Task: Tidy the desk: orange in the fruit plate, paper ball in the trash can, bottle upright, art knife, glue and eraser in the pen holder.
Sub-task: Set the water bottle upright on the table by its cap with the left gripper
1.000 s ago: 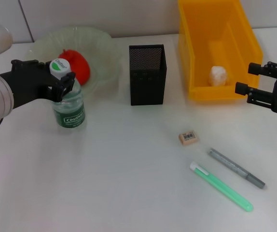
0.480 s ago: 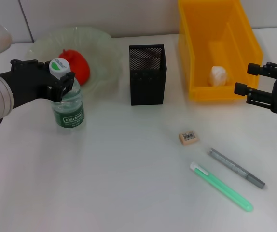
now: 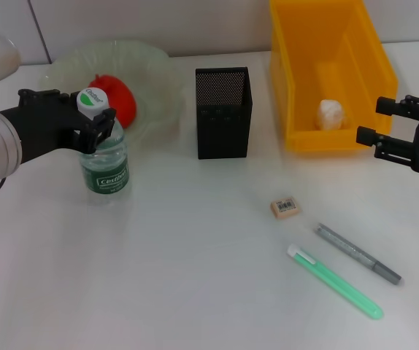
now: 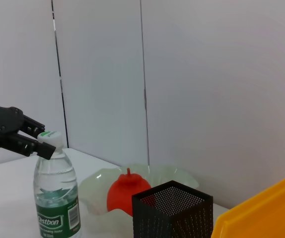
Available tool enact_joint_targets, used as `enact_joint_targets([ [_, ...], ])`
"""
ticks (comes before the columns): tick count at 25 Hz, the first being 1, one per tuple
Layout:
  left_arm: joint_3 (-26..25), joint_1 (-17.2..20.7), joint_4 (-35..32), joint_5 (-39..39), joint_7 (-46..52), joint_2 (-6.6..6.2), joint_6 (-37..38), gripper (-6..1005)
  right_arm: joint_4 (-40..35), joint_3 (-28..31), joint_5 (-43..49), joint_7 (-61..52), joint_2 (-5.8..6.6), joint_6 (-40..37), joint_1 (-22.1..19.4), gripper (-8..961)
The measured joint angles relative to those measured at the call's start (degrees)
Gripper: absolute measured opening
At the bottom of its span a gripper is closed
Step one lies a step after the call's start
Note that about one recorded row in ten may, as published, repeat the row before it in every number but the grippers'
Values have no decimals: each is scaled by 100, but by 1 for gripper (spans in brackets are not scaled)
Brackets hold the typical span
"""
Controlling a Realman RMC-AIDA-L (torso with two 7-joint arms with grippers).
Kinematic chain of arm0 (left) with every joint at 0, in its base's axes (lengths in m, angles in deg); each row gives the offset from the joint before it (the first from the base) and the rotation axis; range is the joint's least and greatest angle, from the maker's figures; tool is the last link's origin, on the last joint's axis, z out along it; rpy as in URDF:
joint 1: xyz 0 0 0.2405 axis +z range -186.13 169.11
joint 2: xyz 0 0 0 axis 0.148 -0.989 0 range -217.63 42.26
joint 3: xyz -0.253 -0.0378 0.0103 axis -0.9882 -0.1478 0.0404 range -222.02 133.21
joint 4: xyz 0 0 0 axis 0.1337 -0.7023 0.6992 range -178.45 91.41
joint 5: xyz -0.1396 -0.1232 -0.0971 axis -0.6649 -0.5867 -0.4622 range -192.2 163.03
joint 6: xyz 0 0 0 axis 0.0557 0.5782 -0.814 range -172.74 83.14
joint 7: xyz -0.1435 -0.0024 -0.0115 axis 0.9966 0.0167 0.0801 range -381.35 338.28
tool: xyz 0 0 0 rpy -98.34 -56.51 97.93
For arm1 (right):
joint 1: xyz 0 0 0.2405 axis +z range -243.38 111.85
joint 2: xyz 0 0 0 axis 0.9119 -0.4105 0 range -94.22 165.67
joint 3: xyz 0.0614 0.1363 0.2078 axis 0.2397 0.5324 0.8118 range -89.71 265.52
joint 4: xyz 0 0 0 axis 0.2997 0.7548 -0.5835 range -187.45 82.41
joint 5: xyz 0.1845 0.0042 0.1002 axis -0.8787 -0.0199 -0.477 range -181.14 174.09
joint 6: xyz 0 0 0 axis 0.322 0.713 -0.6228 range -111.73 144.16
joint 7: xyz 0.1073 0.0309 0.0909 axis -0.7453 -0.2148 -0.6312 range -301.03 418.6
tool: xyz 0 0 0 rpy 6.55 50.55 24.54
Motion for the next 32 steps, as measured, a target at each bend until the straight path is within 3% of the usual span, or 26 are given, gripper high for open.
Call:
enact_joint_targets([
  [27,-97,0,75,-61,88,17,15,441,-23,-1,0,9,-40,-4,-14,668],
  [32,-88,0,27,-62,88,12,15,564,-26,-1,0,9,-45,0,-17,668],
])
